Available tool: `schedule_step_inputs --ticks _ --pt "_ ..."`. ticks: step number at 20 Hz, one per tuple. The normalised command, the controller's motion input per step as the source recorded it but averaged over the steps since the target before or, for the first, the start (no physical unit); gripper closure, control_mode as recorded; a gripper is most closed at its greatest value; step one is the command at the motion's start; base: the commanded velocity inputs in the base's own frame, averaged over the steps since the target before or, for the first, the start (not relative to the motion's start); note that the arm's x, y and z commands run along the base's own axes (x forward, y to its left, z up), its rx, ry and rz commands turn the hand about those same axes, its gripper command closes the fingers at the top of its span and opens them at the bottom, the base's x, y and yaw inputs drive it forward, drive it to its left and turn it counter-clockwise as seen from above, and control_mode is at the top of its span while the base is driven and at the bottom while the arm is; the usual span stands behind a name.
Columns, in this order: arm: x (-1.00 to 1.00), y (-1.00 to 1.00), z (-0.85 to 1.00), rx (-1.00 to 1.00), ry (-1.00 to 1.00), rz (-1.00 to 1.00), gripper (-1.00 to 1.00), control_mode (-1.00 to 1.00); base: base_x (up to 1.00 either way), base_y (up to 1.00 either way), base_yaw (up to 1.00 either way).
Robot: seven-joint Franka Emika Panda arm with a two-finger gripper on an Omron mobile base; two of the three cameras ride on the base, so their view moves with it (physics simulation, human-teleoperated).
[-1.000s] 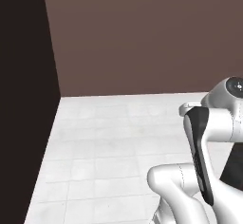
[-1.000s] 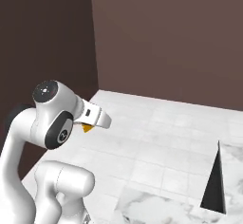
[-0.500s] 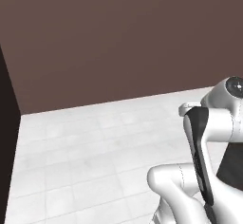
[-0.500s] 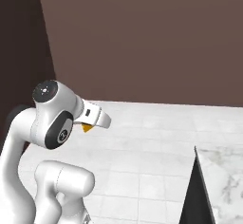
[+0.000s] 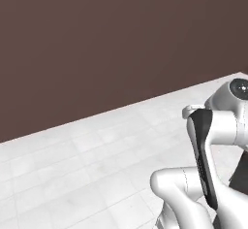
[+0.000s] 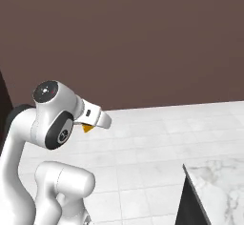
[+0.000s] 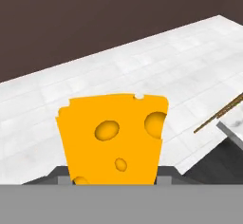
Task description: Take the cheese, steak, and corn from the fridge and place them on the plate on the dining counter to create an appetizer plate.
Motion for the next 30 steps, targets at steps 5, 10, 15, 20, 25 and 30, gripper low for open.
schedule_step_inputs --ticks 5,10,15,20,25,30 --pt "0.0 0.0 0.0 0.0 0.0 0.0 1.0 1.0 0.78 0.01 -0.42" --pt "0.0 0.0 0.0 0.0 0.0 0.0 1.0 1.0 0.71 0.0 -0.51" --pt "0.0 0.0 0.0 0.0 0.0 0.0 1.0 1.0 0.72 0.0 -0.55" --pt "0.0 0.0 0.0 0.0 0.0 0.0 1.0 1.0 0.93 0.0 -0.51" --pt "0.0 0.0 0.0 0.0 0.0 0.0 1.0 1.0 1.0 0.1 -0.48" --pt "0.0 0.0 0.0 0.0 0.0 0.0 1.0 1.0 0.83 0.25 -0.48"
